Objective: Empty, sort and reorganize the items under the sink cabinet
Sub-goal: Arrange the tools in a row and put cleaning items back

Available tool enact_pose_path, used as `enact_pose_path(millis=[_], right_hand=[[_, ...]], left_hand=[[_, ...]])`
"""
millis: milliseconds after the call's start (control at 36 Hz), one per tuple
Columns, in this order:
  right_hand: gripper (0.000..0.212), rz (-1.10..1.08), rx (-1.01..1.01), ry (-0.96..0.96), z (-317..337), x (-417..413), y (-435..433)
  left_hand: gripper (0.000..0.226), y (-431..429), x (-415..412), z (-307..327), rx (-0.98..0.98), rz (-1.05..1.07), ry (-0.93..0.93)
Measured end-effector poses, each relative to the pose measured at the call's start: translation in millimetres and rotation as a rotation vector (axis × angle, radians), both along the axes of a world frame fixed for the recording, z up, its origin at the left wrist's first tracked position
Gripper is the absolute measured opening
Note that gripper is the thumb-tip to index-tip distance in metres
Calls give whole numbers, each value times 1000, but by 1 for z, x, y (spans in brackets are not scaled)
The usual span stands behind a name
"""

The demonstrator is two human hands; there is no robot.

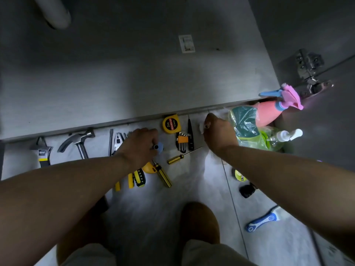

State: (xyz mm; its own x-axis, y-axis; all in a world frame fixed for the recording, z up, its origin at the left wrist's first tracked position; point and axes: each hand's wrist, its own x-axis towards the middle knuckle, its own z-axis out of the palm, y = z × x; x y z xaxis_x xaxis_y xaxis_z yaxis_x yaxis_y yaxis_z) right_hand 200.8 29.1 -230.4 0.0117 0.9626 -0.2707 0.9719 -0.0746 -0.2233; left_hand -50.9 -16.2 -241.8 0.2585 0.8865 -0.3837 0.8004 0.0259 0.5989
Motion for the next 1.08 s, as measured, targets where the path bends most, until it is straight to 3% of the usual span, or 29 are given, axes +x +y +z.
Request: enact_pose_path(millis=[139, 222, 278, 361, 444, 556, 722, 833, 972, 1083], right_hand=[[24, -150, -74, 59, -3, -4, 6], [37, -156, -16, 152, 1, -11, -8], [29, -42, 0, 285, 7, -19, -28], [11, 120, -149, 556, 14, -35, -60], [13, 96, -179, 663, 14, -39, -73], [14, 102, -103, 581, 15, -30, -66], [11, 119, -69, 375, 9, -10, -51], [20, 223, -83, 101, 9, 7, -38], [24, 238, -152, -74, 8, 16, -33], [34, 227, -164, -148, 6, 16, -33]], left_hand=[[20, -1, 6, 6, -36, 108, -139], [21, -3, 16, 6, -83, 179, -263], [21, -4, 24, 7, -90, 206, -319], [21, -5, 38, 7, -115, 204, -408], [22, -8, 45, 5, -121, 186, -437], [21, -11, 50, 3, -145, 202, -487], [39, -5, 61, 4, -220, 248, -527], [19, -12, 45, -6, -53, -187, -144], [48, -26, 37, -11, -73, -501, 132], [52, -30, 41, -7, -33, -536, 210]])
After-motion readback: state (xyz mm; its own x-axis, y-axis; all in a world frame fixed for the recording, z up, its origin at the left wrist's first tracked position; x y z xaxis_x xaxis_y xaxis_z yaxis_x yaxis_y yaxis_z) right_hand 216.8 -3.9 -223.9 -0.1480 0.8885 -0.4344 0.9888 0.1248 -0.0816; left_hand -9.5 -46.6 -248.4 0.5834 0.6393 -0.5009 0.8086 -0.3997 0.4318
